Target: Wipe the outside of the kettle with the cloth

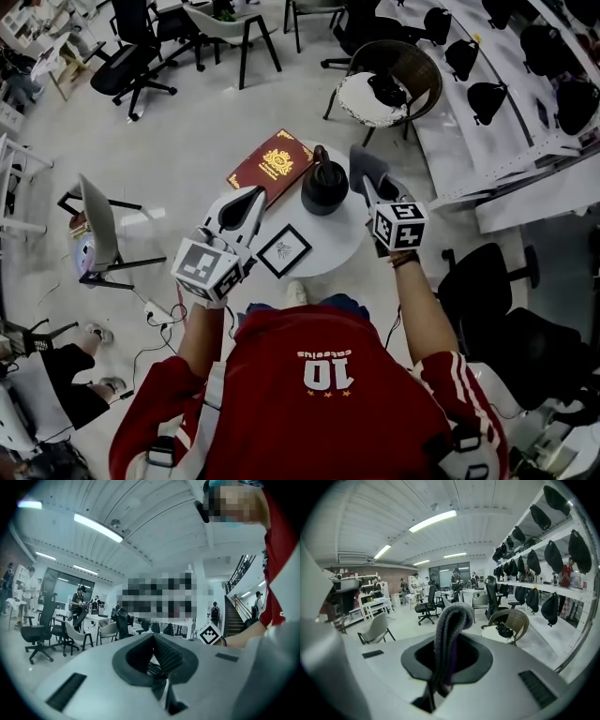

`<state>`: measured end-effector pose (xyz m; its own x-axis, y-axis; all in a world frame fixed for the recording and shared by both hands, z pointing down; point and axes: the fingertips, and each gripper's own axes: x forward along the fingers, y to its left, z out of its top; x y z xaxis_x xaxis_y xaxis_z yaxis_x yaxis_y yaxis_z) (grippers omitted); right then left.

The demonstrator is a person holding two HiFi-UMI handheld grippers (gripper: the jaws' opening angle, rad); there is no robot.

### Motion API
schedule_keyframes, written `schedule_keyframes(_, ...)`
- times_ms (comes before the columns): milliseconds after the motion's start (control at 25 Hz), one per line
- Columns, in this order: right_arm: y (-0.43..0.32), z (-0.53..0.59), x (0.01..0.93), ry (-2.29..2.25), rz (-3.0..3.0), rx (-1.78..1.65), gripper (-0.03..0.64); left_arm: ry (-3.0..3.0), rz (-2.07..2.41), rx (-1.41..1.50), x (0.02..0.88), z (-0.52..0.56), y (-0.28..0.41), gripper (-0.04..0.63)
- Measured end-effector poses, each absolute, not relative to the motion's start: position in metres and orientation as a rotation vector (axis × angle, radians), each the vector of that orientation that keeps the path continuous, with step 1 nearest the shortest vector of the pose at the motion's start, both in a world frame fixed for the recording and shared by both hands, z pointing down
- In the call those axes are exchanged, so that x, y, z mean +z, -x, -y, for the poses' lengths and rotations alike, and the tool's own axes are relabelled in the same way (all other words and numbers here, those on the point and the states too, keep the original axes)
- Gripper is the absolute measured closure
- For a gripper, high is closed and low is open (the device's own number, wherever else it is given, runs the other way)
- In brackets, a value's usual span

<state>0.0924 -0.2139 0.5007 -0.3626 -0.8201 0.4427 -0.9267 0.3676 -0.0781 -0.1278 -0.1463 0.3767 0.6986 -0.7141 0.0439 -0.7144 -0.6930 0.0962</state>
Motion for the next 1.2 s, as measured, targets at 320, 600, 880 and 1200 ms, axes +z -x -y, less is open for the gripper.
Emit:
schedule_keyframes(320,-0.087,0.248,0.541,-1.512,2.176,0.490,0.561,-2.790,1.169,0.015,0.387,0.151,0.138,0.588)
schedule_keyframes(600,-0.058,0.257,0.562,-1.419,2.164,0.534,0.561,-2.793,1.183,0.015,0.388,0.150,0.145,0.588)
schedule_keyframes(880,-0.031,0.258,0.572,-1.352,2.178,0.560,0.561,-2.784,1.202,0.019,0.389,0.150,0.152,0.588)
schedule_keyframes(1200,-0.007,0.256,0.576,-1.300,2.203,0.577,0.561,-2.772,1.210,0.022,0.392,0.151,0.156,0.588)
